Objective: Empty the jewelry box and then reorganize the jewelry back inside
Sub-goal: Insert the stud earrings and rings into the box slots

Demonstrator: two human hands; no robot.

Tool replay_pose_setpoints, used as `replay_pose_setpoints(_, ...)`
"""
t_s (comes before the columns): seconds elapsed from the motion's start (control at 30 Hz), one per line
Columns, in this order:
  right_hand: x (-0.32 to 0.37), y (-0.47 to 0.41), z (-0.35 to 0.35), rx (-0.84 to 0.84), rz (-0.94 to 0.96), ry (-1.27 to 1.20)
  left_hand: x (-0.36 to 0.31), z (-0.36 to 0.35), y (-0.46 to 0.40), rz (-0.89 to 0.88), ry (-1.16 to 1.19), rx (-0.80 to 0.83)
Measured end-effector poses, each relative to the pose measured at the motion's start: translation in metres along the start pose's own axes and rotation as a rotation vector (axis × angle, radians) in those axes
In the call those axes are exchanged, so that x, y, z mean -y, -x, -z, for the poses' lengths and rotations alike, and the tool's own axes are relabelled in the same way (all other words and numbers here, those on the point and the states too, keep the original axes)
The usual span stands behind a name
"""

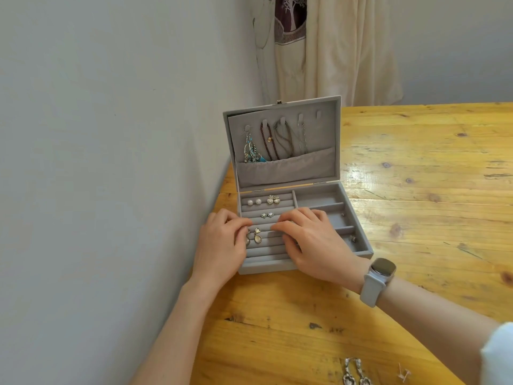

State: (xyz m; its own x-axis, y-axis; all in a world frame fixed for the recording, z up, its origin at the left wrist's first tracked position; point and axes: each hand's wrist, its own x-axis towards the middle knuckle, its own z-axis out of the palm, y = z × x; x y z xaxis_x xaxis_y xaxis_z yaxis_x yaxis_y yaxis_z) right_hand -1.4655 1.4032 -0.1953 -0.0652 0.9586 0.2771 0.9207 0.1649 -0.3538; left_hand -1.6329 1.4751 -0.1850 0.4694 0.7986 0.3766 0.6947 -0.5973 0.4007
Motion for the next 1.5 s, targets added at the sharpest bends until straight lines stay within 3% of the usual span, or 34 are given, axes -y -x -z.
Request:
replay_pose_setpoints(0.23,0.014,-0.005,-0.002,0.075,0.038,0.086,0.008,0.001,0.028,0.047,-0.059,-0.087)
replay_pose_setpoints(0.43,0.015,-0.01,-0.005,0.053,0.049,0.161,0.008,0.0,0.023,-0.001,-0.184,-0.072)
replay_pose_setpoints(0.8,0.017,-0.013,-0.009,-0.002,0.101,0.235,0.007,-0.002,0.025,-0.029,-0.212,-0.09)
replay_pose_setpoints(1.2,0.017,-0.002,-0.004,0.06,0.159,0.067,0.005,0.0,0.034,0.029,-0.071,-0.126)
replay_pose_setpoints(1.5,0.017,0.052,0.032,0.045,0.028,-0.207,-0.042,0.013,0.063,0.026,0.094,-0.13)
